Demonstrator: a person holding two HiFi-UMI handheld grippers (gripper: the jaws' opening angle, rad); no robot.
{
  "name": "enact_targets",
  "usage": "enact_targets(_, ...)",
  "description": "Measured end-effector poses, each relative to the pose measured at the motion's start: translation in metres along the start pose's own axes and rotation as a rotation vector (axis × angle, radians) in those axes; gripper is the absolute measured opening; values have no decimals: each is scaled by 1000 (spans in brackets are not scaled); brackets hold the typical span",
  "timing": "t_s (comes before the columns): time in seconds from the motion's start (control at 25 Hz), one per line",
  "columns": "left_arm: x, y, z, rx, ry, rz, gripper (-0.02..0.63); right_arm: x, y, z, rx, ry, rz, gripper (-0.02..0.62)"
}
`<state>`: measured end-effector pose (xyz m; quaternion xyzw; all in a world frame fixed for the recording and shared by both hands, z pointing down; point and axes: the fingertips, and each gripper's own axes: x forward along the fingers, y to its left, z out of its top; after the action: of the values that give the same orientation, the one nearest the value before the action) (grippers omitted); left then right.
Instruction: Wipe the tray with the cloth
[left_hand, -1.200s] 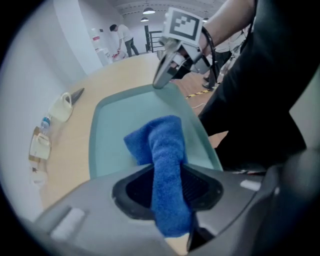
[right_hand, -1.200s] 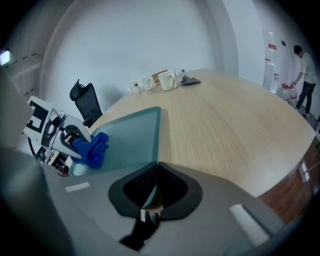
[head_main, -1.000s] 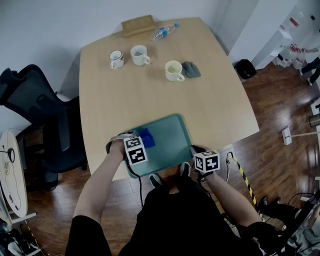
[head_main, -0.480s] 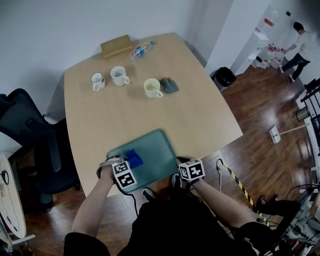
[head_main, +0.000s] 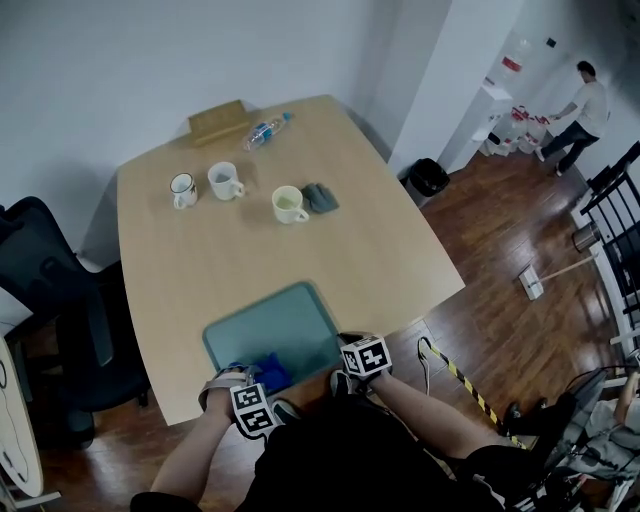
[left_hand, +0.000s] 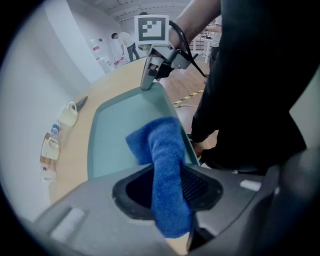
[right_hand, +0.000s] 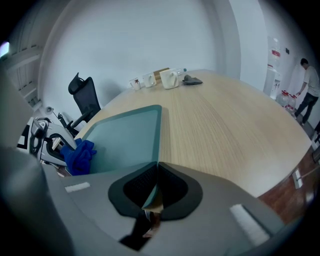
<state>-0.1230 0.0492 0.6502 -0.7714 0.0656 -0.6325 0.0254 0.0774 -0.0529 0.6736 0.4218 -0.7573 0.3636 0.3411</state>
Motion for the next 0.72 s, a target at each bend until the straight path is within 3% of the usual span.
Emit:
enact_targets(0.16, 3, 26, -15, -3, 16, -35, 140, -3, 1, 3, -5, -8, -5, 15)
enact_targets(0.48, 4, 154, -78, -48, 146, 98, 142, -3, 6, 7, -9, -12, -3, 16)
enact_targets(0.72, 3, 138, -61, -10, 150, 188, 138, -2, 1, 4, -2, -3, -8, 17)
